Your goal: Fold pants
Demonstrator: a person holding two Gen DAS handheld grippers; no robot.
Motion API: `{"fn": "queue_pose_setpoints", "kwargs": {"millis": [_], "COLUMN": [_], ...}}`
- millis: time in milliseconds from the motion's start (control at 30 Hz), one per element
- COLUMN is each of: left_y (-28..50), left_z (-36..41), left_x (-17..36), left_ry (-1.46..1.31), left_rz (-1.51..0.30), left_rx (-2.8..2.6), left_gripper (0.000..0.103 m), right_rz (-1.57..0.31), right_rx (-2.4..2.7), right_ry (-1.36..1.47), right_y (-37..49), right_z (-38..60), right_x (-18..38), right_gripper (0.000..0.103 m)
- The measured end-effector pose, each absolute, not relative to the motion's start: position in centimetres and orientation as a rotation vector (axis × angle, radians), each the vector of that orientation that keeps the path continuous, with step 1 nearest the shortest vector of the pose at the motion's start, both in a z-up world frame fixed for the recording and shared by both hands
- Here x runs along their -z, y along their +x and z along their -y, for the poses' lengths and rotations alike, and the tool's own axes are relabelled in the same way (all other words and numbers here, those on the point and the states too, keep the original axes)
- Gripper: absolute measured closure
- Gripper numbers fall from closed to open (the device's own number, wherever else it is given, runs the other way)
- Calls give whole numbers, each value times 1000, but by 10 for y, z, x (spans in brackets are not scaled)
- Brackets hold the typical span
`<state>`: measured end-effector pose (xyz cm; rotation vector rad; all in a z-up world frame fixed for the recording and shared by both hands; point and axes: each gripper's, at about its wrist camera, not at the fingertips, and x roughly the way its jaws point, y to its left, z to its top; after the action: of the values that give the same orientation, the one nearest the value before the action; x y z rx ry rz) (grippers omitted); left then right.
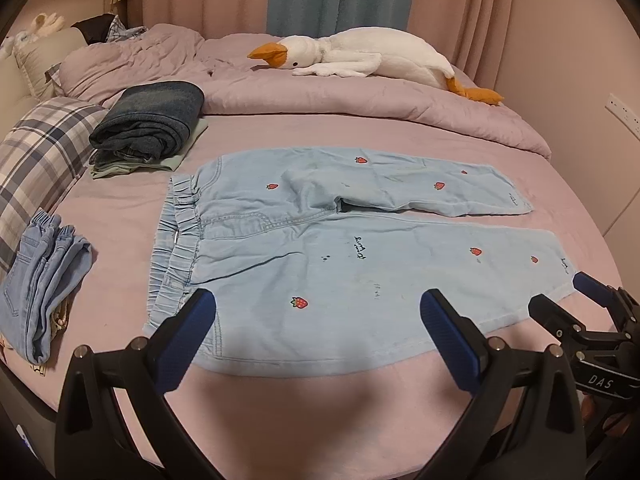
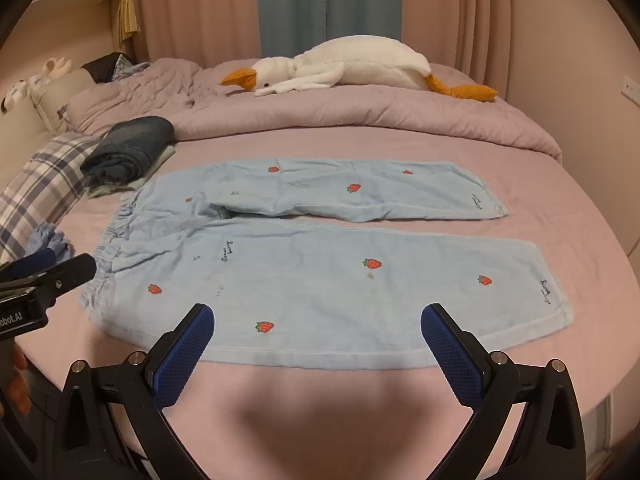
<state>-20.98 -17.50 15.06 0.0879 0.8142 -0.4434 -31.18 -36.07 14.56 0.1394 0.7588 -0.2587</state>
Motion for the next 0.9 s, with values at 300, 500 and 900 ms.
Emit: {"fn": "queue_pose_setpoints", "kwargs": {"millis": [300,500,900], "left_y": [-212,-214,-217], "left_z": [178,184,188], "left_x": [-154,-156,-156], "left_ry": [93,99,106], "left_rz": [-809,-814,-817], "left_rx": [453,464,481], "left_gripper": [1,1,1], "right_rz": [-758,-760,-764], "right_rx": [265,270,273], "right_ry": [147,153,166], "right_y": [-315,-316,-319], "right_z": [360,362,365], "right_x": [-152,-154,-154], "right_gripper": [0,0,0]}}
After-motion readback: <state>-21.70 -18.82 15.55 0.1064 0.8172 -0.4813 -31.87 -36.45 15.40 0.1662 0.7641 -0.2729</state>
